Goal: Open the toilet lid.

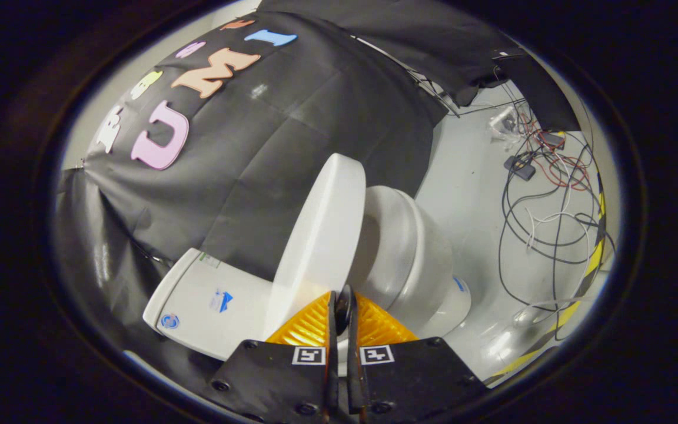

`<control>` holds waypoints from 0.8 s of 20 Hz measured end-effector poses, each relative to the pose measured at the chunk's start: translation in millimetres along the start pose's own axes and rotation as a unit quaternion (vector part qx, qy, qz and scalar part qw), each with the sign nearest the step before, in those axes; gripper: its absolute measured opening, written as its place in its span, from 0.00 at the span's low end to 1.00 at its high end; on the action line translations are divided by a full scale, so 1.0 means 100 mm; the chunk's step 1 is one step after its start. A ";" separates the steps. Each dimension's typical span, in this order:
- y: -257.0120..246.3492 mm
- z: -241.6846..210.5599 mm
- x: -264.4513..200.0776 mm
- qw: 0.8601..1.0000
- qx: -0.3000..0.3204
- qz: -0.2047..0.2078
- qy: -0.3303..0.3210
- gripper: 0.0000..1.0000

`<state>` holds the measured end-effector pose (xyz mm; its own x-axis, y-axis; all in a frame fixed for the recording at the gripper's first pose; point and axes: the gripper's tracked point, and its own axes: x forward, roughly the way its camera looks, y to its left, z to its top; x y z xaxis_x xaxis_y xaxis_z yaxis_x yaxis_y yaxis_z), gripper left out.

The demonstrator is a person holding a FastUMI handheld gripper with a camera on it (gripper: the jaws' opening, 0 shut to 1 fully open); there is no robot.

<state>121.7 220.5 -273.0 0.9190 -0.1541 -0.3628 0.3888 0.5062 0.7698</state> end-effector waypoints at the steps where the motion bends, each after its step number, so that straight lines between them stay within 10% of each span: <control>1: 0.06 0.01 -0.01 1.000 -0.002 -0.002 0.000 0.06; 16: 0.84 0.20 -0.26 0.996 -0.086 -0.009 -0.008 0.04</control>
<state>132.2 250.4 -188.4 0.9138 -0.1776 -0.3652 0.3891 0.6403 0.6623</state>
